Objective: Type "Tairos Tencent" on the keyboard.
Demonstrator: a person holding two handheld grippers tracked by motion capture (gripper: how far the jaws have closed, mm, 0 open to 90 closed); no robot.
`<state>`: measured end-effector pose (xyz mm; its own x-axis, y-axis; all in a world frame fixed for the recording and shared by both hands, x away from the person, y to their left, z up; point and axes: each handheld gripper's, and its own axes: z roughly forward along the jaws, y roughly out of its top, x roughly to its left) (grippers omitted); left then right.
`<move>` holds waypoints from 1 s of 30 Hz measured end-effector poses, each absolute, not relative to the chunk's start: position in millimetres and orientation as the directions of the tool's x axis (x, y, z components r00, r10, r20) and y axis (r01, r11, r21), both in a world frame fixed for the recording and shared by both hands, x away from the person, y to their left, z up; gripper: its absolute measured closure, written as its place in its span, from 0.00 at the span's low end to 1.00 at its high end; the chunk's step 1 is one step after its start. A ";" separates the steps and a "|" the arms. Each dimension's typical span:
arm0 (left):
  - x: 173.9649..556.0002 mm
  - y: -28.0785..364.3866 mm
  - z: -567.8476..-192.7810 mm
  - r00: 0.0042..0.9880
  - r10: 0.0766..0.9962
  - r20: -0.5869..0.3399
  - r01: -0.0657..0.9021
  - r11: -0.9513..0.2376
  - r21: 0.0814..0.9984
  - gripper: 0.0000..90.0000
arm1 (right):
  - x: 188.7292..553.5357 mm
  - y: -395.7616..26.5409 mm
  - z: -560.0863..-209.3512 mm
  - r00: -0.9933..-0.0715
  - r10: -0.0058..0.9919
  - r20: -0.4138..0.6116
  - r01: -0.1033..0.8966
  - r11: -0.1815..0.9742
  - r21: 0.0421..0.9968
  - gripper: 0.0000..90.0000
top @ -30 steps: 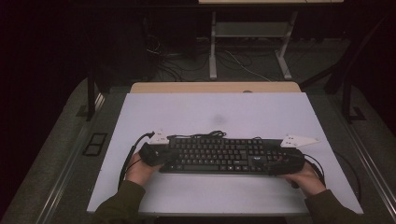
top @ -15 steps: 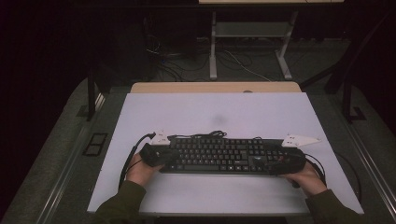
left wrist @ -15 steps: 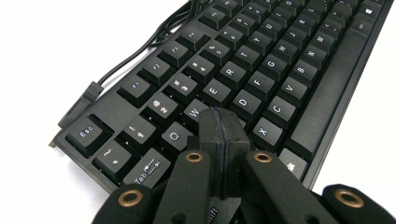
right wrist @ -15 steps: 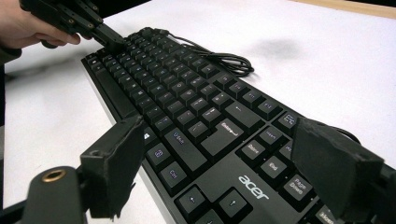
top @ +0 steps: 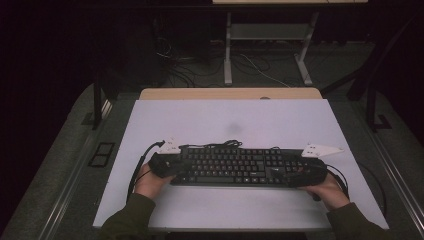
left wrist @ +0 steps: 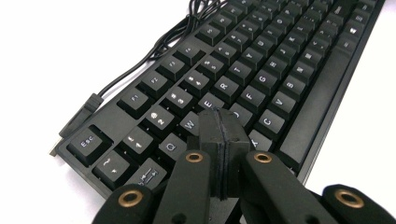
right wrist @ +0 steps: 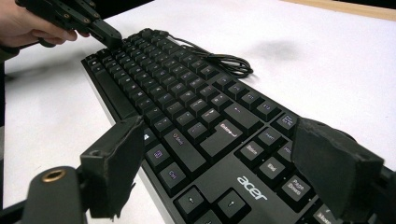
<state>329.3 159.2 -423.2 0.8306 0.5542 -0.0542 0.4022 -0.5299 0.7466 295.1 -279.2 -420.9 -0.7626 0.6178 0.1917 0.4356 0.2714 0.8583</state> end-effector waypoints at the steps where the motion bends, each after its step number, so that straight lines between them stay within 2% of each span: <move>1: 329.8 159.2 -422.4 0.832 0.552 -0.051 0.400 -0.533 0.746 0.99 | 295.2 -279.3 -420.9 -0.764 0.617 0.190 0.434 0.272 0.859 0.19; 30: 339.8 130.1 -411.8 0.851 0.521 -0.067 0.378 -0.519 0.766 0.99 | 295.8 -279.4 -420.6 -0.760 0.620 0.192 0.436 0.268 0.859 0.19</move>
<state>339.8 130.1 -411.8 0.8510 0.5208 -0.0674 0.3783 -0.5191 0.7665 295.8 -279.4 -420.6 -0.7604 0.6204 0.1924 0.4361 0.2680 0.8591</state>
